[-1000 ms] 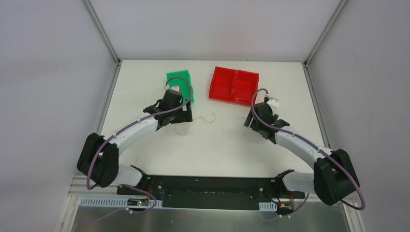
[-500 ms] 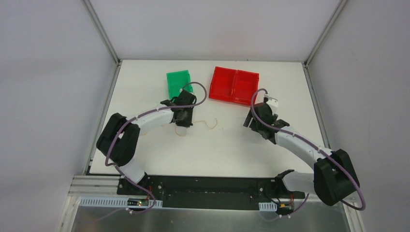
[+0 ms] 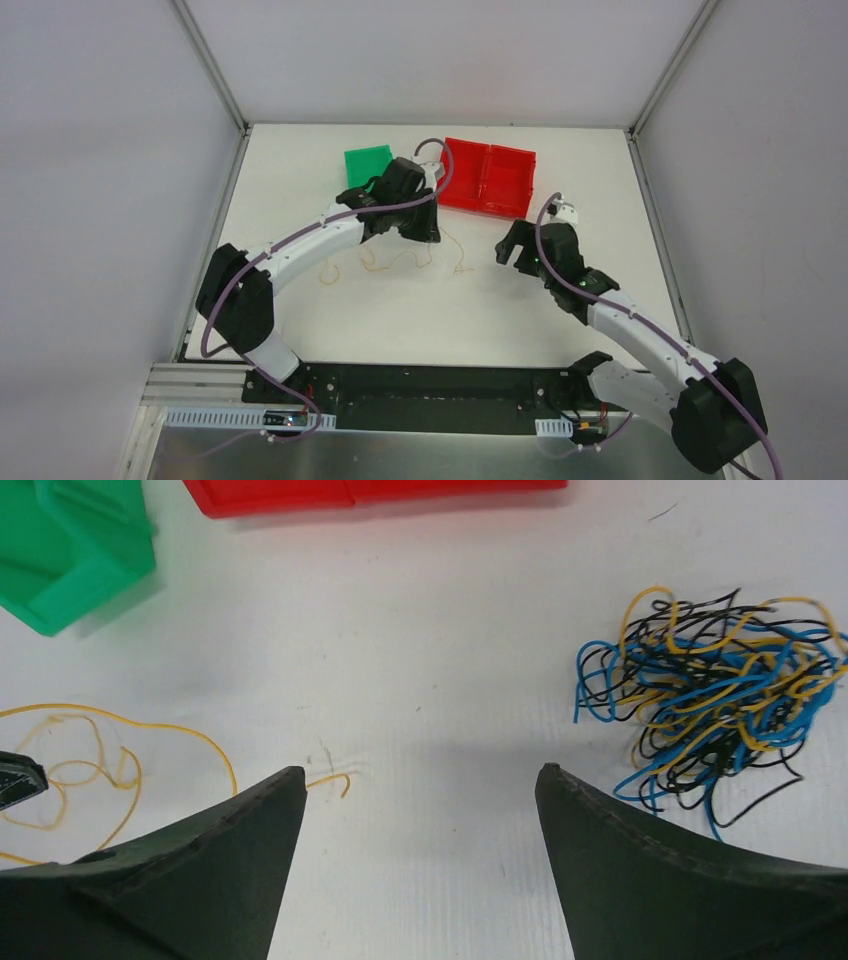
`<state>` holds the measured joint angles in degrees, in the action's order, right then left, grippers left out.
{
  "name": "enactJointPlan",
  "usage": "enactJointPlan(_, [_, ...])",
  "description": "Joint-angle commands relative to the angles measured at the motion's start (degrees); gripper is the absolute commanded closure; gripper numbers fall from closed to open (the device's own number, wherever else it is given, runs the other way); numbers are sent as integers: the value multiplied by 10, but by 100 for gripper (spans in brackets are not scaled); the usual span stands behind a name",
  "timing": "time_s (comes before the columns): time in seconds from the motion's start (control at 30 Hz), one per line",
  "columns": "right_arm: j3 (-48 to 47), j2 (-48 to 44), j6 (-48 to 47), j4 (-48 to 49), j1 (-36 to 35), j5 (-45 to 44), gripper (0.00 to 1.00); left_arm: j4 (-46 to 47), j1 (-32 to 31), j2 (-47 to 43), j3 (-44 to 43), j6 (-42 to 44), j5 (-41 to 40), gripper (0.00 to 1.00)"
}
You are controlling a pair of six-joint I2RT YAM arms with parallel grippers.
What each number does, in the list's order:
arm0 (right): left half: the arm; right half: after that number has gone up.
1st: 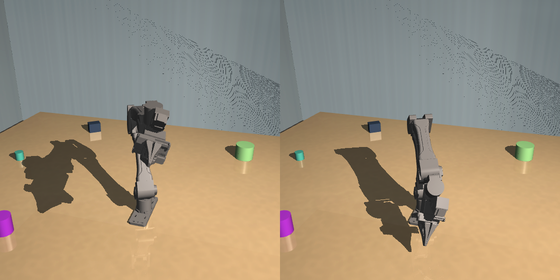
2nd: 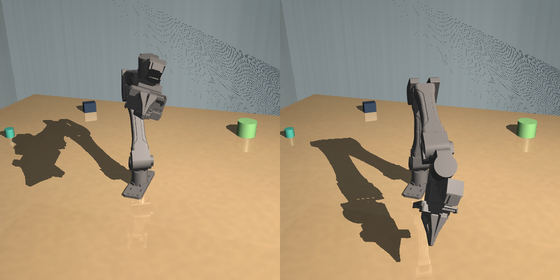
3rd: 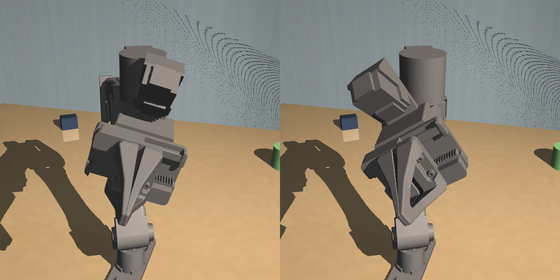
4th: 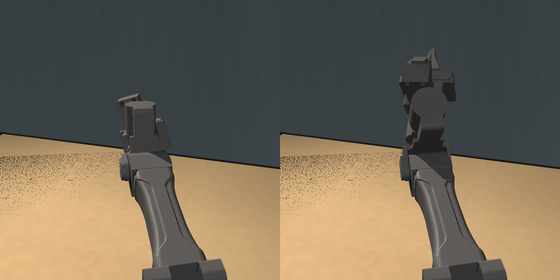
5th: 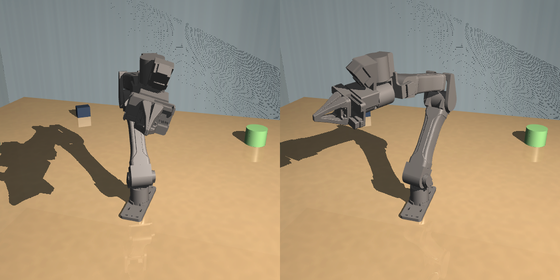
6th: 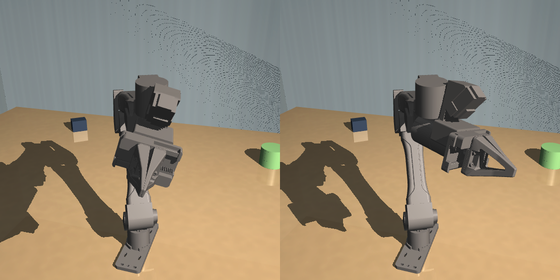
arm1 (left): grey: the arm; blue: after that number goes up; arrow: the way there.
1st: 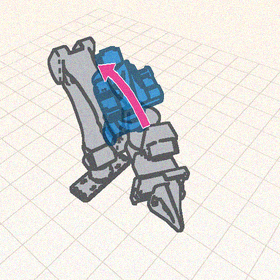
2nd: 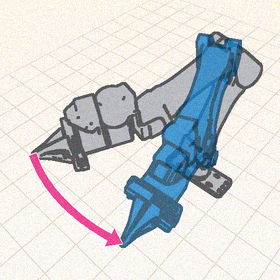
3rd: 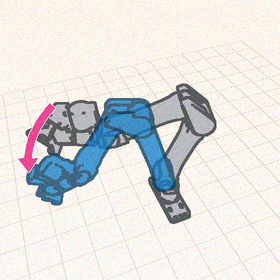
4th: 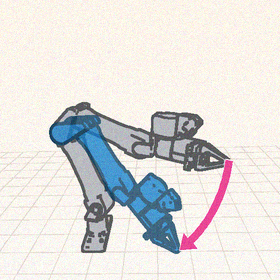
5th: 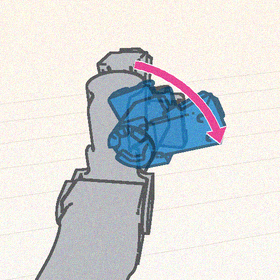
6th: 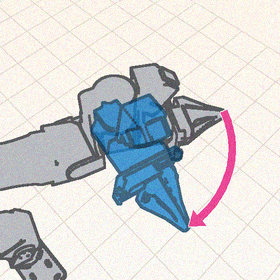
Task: Untangle the cables
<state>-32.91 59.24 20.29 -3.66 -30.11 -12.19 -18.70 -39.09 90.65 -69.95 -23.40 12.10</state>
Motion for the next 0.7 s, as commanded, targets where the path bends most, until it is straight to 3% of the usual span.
enactJointPlan(0.0, [22,-57,9,34,0,-76,11,-31,-16,15,-104,-16,54,100])
enactJointPlan(0.2, [20,-63,18,28,0,-102,11,-94,-11,-35,-186,-6,17,100])
enactJointPlan(0.37, [11,-54,21,18,0,-103,11,-95,14,-88,-123,-25,-63,97])
enactJointPlan(0.67, [16,-58,22,15,0,-107,11,-98,23,-55,-4,-5,-197,97])
